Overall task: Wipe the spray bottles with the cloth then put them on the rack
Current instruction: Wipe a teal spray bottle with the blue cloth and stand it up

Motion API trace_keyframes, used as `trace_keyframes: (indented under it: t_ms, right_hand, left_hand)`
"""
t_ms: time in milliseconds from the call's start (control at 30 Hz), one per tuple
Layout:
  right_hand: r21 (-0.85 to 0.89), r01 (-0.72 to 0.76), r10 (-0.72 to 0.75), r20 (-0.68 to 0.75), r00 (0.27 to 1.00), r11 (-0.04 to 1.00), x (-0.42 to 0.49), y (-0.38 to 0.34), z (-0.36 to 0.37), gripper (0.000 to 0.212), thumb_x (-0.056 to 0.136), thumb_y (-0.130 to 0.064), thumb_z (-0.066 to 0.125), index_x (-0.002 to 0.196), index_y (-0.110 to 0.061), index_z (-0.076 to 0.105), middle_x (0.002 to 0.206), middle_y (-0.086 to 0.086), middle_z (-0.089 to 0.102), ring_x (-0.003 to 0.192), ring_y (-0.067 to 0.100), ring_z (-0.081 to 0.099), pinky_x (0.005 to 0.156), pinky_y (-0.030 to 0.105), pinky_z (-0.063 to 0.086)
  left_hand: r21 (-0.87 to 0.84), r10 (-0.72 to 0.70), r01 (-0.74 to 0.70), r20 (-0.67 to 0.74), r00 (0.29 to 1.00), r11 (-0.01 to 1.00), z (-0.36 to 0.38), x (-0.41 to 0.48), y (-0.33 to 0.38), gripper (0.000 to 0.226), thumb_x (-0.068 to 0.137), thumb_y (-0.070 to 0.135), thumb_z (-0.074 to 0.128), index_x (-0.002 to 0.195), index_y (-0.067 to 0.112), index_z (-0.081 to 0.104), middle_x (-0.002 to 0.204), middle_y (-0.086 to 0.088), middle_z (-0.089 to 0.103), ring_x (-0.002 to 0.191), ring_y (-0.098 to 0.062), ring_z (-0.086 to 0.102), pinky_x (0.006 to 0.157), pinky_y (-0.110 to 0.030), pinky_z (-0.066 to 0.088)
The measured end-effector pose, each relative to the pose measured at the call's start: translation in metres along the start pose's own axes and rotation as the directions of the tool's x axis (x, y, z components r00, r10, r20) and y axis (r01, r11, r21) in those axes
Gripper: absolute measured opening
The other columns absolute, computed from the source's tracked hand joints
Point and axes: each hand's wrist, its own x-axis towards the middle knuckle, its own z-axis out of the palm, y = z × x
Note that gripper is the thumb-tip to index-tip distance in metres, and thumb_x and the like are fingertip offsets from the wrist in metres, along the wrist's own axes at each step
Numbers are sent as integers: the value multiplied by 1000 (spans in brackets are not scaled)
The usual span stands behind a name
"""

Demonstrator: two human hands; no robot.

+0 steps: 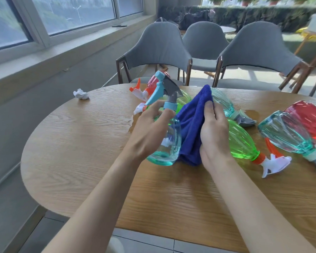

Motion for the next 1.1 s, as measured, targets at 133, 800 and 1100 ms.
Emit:
trace_keyframes:
  t_ms: [133,800,1100]
  right_hand:
    - [5,43,-43,86,995,999,0,-4,-2,30,113,-39,49,101,-33,76,101,-6,74,94,13,68,95,45,57]
    - [163,-97,77,127,989,982,-4,4,5,18,108,-27,63,104,-16,77,98,15,76,88,30,72,88,53,61]
    - [308,-212,199,73,977,928,-1,-3,-1,38,114,-31,48,126,-2,69,114,19,79,98,30,78,78,40,65]
  left_hand:
    - [60,-11,2,148,989,998,1,-2,-3,24,100,33,58,78,41,65,76,19,62,69,0,56,71,-26,48]
    - [-14,-256,271,282,925,963,4,3,-13,37,90,54,56,111,35,79,120,5,76,122,-25,68,106,-53,53]
    - [-230,-244,298,235,941,926,1,2,-15,48,85,58,59,118,27,73,129,-10,71,124,-38,64,111,-72,45]
